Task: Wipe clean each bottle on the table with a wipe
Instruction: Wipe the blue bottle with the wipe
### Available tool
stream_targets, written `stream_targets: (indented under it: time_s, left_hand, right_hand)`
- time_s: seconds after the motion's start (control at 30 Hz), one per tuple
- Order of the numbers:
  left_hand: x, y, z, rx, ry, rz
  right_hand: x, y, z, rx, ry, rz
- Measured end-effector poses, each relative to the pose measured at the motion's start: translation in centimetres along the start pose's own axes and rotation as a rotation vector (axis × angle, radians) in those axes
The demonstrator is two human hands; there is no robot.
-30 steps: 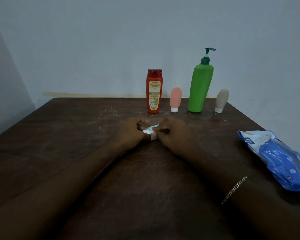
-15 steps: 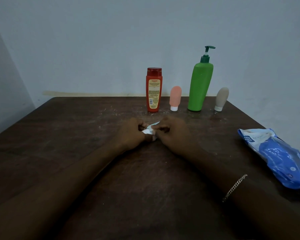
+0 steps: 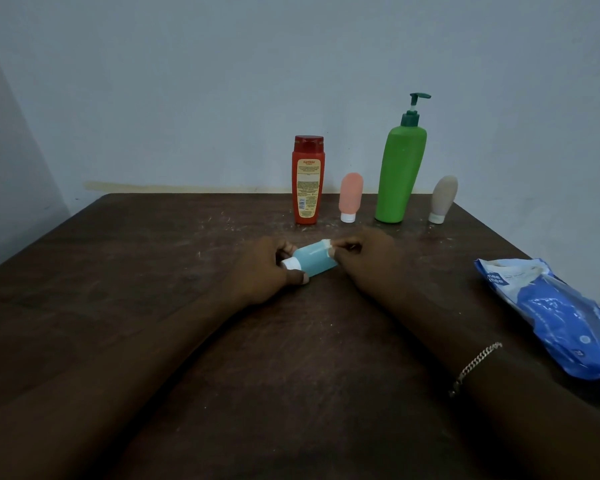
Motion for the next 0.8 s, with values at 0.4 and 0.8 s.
stream_targets:
  time_s: [0.4,0.8]
  left_hand:
    - [0.0,0.5,-0.4,0.068,-0.014,-0.036]
    - [0.0,0.7,-0.9,0.098,0.039,-0.072]
  right_hand:
    - [-0.5,0.4,2.1,-0.15,0.027,-0.04]
    - [1.4,2.9,7.3,-0.359,-0.02,0.101]
Point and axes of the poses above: each hand's wrist, its own y-axis away from the middle knuckle, its own x-axis out of the palm, z = x × y, the point moved 9 cm from there along -y, towards the middle knuckle, and after that the axes turned 14 degrees about -z, right-handed, at the moved point
